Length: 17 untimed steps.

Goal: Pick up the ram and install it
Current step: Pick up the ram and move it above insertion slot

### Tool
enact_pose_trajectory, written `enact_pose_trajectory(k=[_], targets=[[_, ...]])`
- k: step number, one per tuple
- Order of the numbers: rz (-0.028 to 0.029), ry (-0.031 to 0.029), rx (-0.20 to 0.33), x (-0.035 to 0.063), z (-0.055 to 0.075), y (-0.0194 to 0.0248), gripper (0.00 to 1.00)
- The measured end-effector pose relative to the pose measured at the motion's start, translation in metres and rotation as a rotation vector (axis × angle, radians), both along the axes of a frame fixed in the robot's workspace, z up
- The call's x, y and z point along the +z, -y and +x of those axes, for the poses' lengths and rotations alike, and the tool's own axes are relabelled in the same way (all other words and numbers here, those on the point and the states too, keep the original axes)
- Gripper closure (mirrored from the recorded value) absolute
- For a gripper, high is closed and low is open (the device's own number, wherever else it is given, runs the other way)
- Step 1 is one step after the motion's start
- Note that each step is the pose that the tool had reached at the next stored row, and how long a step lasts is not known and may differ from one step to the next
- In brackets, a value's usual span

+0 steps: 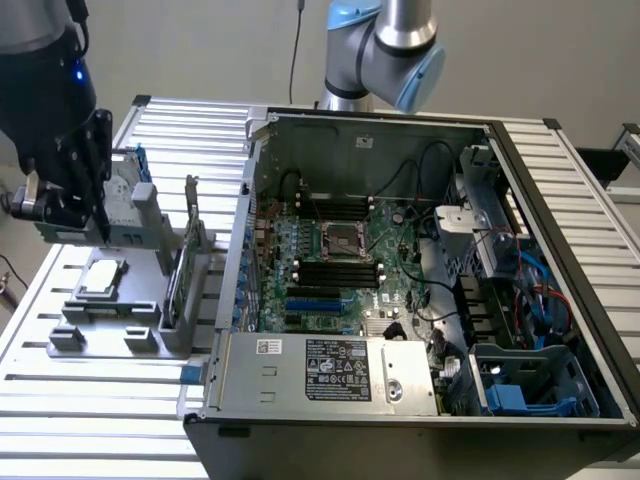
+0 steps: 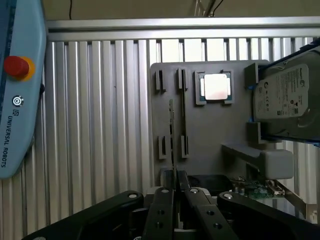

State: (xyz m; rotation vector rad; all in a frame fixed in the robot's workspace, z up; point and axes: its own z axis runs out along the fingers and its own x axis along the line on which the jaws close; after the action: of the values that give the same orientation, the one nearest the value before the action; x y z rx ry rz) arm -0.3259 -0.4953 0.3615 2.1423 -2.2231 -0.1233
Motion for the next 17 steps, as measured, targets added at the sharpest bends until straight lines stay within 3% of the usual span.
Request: enact_pose_trajectory(k=[9,17], targets=[[0.0001,-0.0050,0.000,0.0362,0.038,-0.0020,0.86],[0.0001,-0.0058,0.000,0.0506,0.074,-0.0036,0.86]])
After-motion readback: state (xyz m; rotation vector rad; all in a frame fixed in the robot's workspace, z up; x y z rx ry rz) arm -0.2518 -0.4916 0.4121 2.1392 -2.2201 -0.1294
